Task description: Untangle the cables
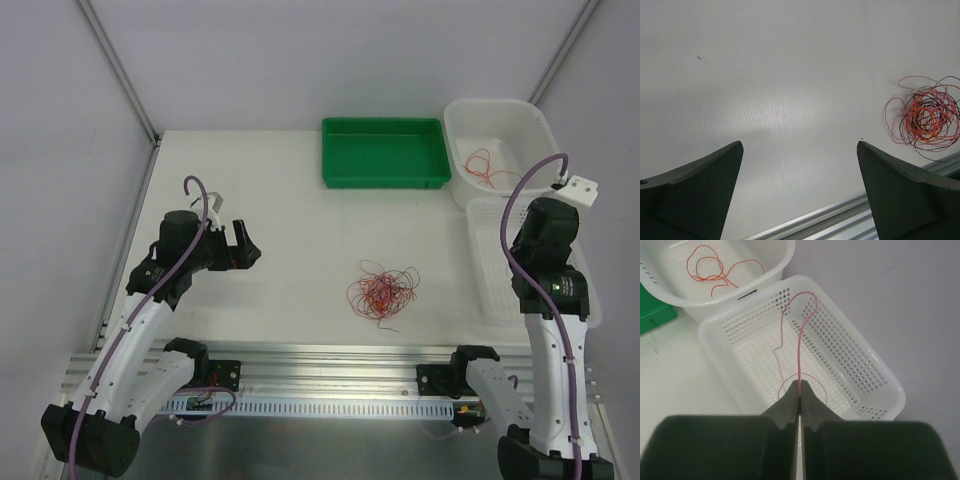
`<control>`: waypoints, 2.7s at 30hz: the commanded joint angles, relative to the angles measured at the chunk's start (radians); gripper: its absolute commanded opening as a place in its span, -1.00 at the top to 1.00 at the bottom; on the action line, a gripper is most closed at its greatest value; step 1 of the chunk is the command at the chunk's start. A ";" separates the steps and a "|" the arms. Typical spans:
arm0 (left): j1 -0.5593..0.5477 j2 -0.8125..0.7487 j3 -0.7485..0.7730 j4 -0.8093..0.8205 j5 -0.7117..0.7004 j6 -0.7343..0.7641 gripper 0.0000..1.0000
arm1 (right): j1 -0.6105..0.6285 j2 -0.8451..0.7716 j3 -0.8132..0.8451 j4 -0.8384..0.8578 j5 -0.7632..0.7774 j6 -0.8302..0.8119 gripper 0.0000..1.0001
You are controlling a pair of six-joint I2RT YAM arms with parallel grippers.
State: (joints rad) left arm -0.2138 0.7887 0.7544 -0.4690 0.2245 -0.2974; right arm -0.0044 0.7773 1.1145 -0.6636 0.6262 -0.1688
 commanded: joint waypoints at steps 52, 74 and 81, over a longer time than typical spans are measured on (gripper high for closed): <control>-0.050 0.050 0.005 0.004 -0.047 0.030 -0.98 | -0.276 0.108 0.016 -0.002 -0.224 0.239 -0.41; -0.048 0.139 0.013 -0.005 0.029 0.021 -0.98 | 0.425 0.172 -0.347 0.069 -0.660 0.451 -0.58; -0.058 0.204 0.020 -0.005 0.094 0.015 -0.98 | 0.500 0.240 -0.453 0.232 -0.674 0.505 -0.48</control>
State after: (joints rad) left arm -0.2569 0.9634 0.7544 -0.4690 0.2600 -0.2924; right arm 0.4770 0.9905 0.6746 -0.5640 -0.0227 0.2821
